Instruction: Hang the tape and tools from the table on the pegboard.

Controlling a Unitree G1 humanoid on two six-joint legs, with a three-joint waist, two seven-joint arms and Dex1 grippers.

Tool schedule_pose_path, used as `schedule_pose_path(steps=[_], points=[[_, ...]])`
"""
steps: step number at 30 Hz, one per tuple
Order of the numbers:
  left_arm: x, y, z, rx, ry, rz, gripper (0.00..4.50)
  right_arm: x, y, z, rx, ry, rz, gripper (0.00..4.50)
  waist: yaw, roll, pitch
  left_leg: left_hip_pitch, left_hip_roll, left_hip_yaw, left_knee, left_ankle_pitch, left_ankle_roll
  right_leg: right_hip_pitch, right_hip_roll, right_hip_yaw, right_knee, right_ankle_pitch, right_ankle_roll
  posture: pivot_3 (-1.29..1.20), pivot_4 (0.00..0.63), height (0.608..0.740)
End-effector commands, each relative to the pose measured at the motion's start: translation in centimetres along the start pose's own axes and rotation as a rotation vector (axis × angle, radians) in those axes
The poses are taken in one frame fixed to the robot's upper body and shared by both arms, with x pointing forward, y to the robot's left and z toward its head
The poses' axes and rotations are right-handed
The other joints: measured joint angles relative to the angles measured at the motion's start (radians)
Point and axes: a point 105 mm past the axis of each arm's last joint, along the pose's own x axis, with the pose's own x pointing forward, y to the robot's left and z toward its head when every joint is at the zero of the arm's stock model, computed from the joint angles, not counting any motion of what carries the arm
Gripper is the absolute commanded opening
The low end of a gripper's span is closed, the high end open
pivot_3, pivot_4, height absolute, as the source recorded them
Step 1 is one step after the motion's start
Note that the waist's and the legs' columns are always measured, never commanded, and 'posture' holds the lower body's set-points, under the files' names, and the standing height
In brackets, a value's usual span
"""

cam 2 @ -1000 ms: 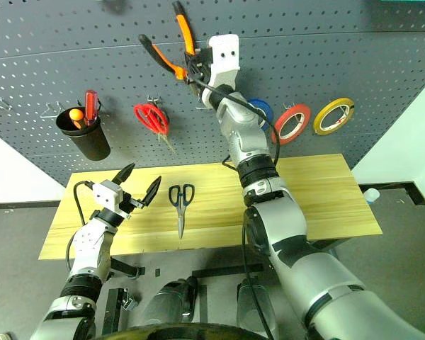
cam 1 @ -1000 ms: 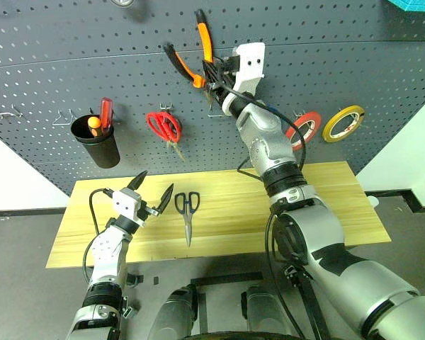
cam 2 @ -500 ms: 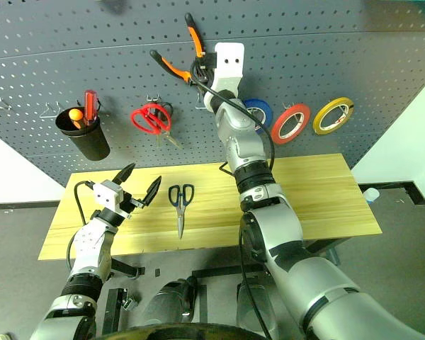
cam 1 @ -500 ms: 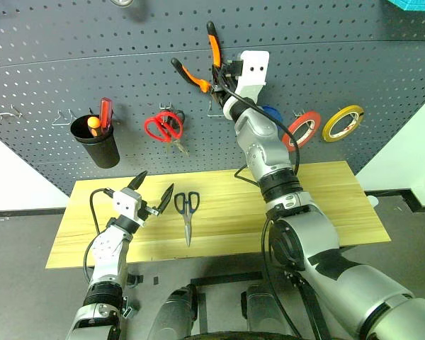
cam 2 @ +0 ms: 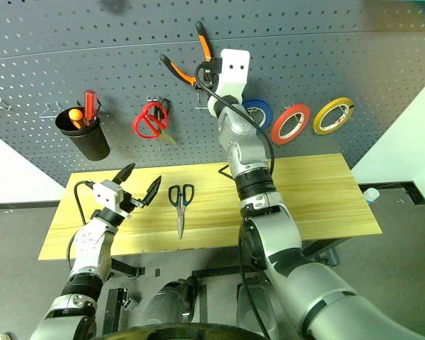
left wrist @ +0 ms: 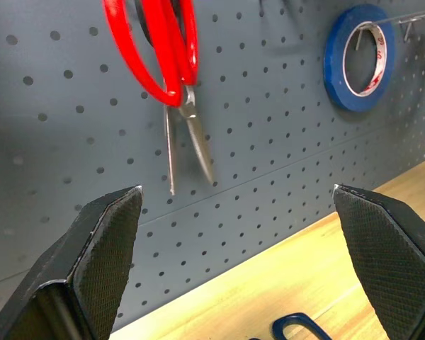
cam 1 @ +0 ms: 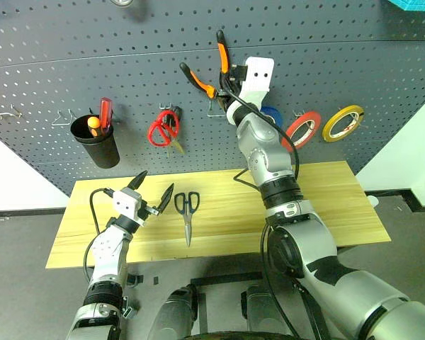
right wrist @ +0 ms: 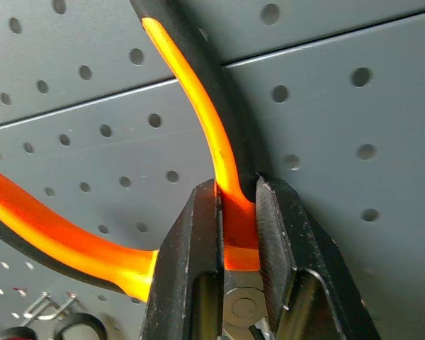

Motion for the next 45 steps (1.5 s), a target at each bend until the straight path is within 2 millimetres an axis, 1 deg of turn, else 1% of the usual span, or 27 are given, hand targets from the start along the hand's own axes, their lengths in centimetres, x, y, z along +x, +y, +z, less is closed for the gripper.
schedule_pose_path(steps=[1, 10, 15, 20, 37, 41, 45], points=[[0.5, 0.2, 0.8, 0.018, -0.04, -0.003, 4.5, 0.0, 1.5, 2.6, -0.036, -0.094, 0.036, 0.34, 0.0, 0.0, 0.0, 0.0, 0.0, 0.0, 0.0, 0.0, 0.0, 0.0, 0.0, 0.0, 0.0, 0.0, 0.0, -0.05, 0.086, 0.725], [0.5, 0.2, 0.8, 0.018, -0.041, -0.003, 4.5, -0.6, 4.1, 3.2, -0.109, -0.136, 0.11, 0.34, 0.0, 0.0, 0.0, 0.0, 0.0, 0.0, 0.0, 0.0, 0.0, 0.0, 0.0, 0.0, 0.0, 0.0, 0.0, -0.05, 0.084, 0.725], [0.5, 0.1, 0.7, 0.016, -0.04, -0.004, 4.5, -0.6, 4.9, 3.1, -0.114, -0.134, 0.128, 0.34, 0.0, 0.0, 0.0, 0.0, 0.0, 0.0, 0.0, 0.0, 0.0, 0.0, 0.0, 0.0, 0.0, 0.0, 0.0, -0.05, 0.084, 0.725], [0.5, 0.1, 0.7, 0.015, -0.041, -0.004, 4.5, -0.4, 5.2, 2.7, -0.136, -0.127, 0.127, 0.34, 0.0, 0.0, 0.0, 0.0, 0.0, 0.0, 0.0, 0.0, 0.0, 0.0, 0.0, 0.0, 0.0, 0.0, 0.0, -0.05, 0.084, 0.725], [0.4, -0.1, 0.7, 0.014, -0.042, -0.002, 4.5, -0.2, 5.2, 0.5, -0.214, -0.099, 0.128, 0.34, 0.0, -0.001, 0.0, 0.0, 0.0, 0.0, 0.0, 0.0, 0.0, 0.0, 0.0, 0.0, 0.0, 0.0, 0.0, -0.05, 0.085, 0.725], [0.4, 0.0, 0.7, 0.014, -0.042, -0.002, 4.5, -0.1, 5.2, 0.0, -0.19, -0.076, 0.128, 0.34, 0.0, -0.001, 0.0, 0.0, 0.0, 0.0, 0.0, 0.0, 0.0, 0.0, 0.0, 0.0, 0.0, 0.0, 0.0, -0.05, 0.085, 0.725], [0.4, 0.0, 0.7, 0.015, -0.042, -0.002, 4.5, 0.0, 4.8, -0.5, -0.115, -0.034, 0.107, 0.34, -0.001, -0.001, 0.0, 0.0, 0.0, 0.0, 0.0, 0.0, 0.0, 0.0, 0.0, 0.0, 0.0, 0.0, 0.0, -0.05, 0.085, 0.725]])
